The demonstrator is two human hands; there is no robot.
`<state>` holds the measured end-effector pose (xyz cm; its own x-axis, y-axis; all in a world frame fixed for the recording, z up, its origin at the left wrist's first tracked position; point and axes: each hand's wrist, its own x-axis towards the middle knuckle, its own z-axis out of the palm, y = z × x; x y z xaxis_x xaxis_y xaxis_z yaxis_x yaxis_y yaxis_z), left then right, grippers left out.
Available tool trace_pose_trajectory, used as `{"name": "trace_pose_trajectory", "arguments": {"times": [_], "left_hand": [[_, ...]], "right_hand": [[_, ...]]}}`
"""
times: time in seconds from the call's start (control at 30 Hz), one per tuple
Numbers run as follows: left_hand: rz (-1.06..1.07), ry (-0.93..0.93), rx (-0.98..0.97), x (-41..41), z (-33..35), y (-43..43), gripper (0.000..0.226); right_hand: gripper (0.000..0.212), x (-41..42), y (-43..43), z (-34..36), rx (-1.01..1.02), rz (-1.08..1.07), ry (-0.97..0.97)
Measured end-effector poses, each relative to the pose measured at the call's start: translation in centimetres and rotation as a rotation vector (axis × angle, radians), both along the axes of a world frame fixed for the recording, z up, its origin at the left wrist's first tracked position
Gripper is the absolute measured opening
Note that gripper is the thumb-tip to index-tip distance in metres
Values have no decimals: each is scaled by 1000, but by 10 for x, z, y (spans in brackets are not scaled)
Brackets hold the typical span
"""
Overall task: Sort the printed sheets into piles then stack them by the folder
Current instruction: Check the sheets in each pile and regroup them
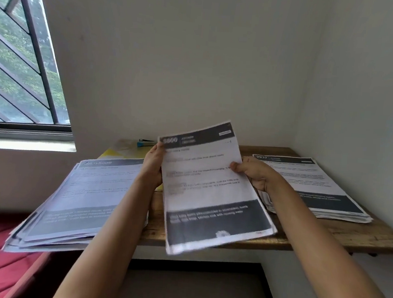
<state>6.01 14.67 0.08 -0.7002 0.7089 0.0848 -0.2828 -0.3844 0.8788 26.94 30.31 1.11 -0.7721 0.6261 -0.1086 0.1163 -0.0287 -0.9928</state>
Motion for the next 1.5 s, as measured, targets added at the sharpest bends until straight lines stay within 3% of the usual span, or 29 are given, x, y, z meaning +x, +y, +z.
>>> {"name": "trace_pose_trajectory", "arguments": {"times": [0.33,0.5,0.7,0.83,0.93,1.23,1.5], "left_hand": [[-213,274,-267,16,2,-12,21],[-310,297,-319,18,-1,-23,20],[-170,298,-261,21,1,-18,20],[-91,270,-260,22,2,-20,19],[-28,243,-244,24,0,-21,20],[23,672,-588,26,-17,-30,36],[106,689,-486,32,-13,-33,29]], "right_hand": [[22,-2,2,10,5,-310,76],[25,1,2,18,76,-345,80],[27,9,-13,23,19,-232,206],[23,18,-24,11,5,-98,110],[27,11,-25,-6,111,-192,27],[23,5,-19,-17,144,-326,-19],[27,11,-21,-15,0,-251,83]]}}
